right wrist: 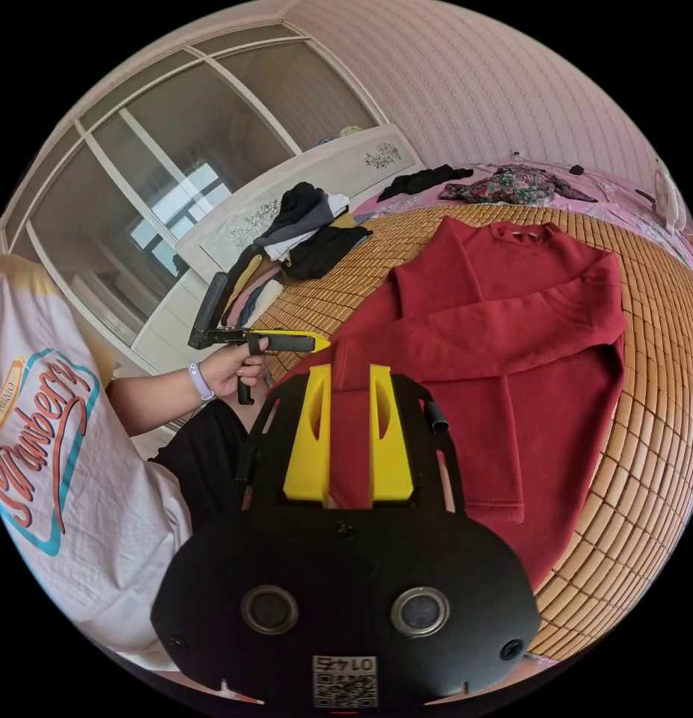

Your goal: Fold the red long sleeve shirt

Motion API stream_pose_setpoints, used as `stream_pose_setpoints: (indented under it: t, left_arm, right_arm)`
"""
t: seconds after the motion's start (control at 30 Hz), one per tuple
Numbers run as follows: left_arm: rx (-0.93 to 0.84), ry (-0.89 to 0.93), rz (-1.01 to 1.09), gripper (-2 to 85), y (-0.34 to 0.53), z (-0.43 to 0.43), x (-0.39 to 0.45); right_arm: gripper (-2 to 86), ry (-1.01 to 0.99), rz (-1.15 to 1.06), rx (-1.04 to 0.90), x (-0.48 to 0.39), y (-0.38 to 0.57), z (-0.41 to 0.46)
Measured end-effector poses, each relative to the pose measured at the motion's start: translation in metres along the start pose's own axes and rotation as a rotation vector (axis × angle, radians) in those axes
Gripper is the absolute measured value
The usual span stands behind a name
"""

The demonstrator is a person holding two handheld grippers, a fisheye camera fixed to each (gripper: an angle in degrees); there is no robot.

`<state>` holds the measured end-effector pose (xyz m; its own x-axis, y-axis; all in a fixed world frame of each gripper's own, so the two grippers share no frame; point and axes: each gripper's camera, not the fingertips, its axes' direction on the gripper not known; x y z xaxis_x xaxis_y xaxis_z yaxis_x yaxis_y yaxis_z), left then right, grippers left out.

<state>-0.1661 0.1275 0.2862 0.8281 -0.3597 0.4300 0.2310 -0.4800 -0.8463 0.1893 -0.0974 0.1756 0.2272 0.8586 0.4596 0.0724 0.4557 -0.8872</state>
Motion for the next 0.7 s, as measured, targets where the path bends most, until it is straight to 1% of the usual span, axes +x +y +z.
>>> stream_pose_setpoints:
  t: [0.1, 0.17, 0.2, 0.3, 0.37, 0.43, 0.5, 0.53, 0.6, 0.63, 0.7]
  left_arm:
    - [-0.095, -0.014, 0.013, 3.2, -0.01, 0.036, 0.011]
    - [-0.065, -0.11, 0.067, 1.7, -0.006, 0.04, 0.022]
    - [-0.06, -0.12, 0.081, 1.4, -0.005, 0.039, 0.024]
    - [-0.051, -0.067, 0.096, 0.7, -0.006, 0.022, 0.027]
    - [0.063, -0.09, 0.163, 0.8, -0.004, -0.011, 0.039]
    - [0.103, -0.14, 0.181, 0.9, -0.002, -0.025, 0.044]
    - [0.099, -0.182, 0.157, 1.0, 0.001, -0.025, 0.038]
    - [0.06, -0.197, 0.118, 1.0, 0.002, -0.017, 0.027]
    - [-0.02, -0.124, 0.038, 1.9, 0.0, -0.002, 0.008]
    - [-0.065, -0.058, -0.027, 2.5, -0.001, 0.006, -0.005]
    - [-0.088, 0.045, -0.12, 3.4, -0.003, 0.008, -0.023]
  right_arm:
    - [6.8, 0.016, 0.037, -0.008, 0.002, 0.007, 0.005]
    - [6.5, 0.035, 0.044, -0.037, 0.002, 0.012, 0.01]
    - [6.4, 0.039, 0.048, -0.058, 0.004, 0.015, 0.014]
    - [5.9, 0.076, 0.046, -0.101, 0.007, 0.023, 0.02]
    - [5.7, 0.143, 0.014, -0.096, 0.004, 0.025, 0.02]
    - [6.2, 0.178, -0.001, -0.099, 0.004, 0.026, 0.021]
    - [7.0, 0.163, 0.027, -0.12, 0.013, 0.025, 0.027]
    - [7.2, 0.16, 0.039, -0.124, 0.016, 0.024, 0.028]
    - [8.0, 0.183, 0.066, -0.1, 0.027, 0.02, 0.026]
    - [8.2, 0.196, 0.069, -0.088, 0.031, 0.019, 0.025]
    - [8.8, 0.262, 0.073, -0.06, 0.046, 0.011, 0.017]
